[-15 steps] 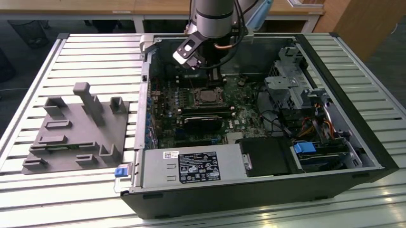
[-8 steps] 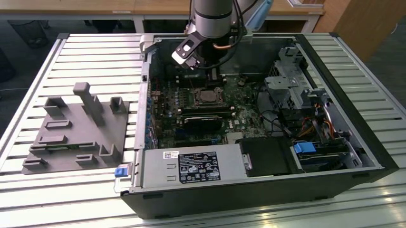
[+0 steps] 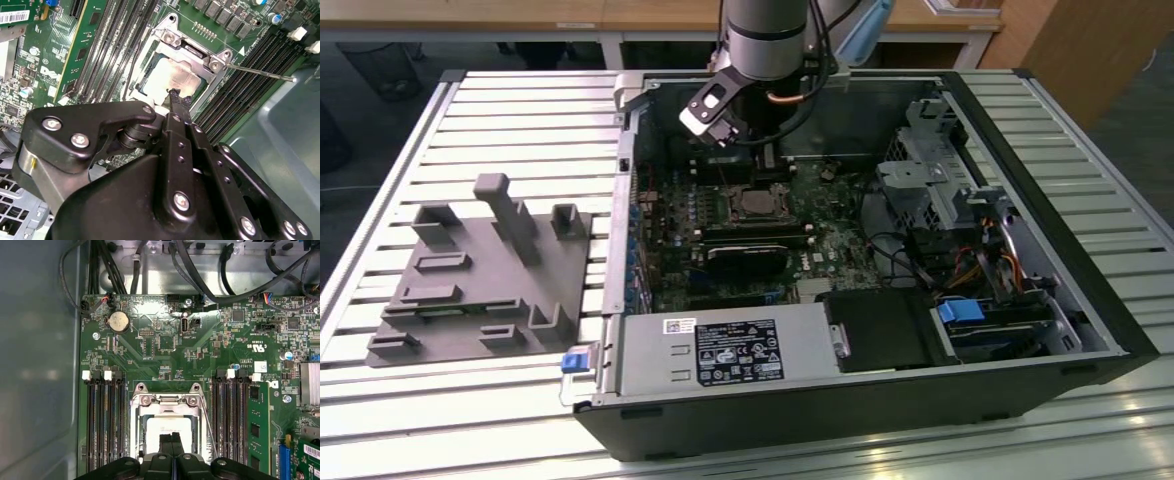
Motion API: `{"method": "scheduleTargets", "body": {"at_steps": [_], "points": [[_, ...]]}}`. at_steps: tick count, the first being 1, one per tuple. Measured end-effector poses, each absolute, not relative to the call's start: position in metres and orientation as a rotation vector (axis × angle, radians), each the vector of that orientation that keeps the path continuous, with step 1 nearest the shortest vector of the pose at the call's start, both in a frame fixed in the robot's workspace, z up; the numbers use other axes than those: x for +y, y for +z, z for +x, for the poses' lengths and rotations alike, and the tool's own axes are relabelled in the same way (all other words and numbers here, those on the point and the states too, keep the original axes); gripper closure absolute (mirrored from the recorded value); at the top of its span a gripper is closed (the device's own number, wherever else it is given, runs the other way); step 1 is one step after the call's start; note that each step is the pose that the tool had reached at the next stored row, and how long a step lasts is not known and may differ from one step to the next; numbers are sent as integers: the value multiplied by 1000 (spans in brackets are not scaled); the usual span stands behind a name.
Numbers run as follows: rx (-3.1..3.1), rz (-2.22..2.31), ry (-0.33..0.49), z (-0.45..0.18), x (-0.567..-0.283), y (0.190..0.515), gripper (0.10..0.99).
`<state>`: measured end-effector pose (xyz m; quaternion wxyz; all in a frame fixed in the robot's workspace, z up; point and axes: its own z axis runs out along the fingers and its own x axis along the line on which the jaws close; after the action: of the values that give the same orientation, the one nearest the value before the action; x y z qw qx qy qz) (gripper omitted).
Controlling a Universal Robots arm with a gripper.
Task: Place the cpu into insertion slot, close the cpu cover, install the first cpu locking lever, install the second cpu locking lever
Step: 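Install the first cpu locking lever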
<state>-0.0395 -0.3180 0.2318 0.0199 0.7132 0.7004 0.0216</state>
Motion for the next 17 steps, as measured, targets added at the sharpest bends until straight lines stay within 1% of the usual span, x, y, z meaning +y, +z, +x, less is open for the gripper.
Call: {"method": "scheduleTargets", "body": {"at_steps": [7, 17], "points": [[2173, 2213, 66, -40, -318, 243, 980], [2174, 2214, 64, -40, -318, 273, 980]]}}
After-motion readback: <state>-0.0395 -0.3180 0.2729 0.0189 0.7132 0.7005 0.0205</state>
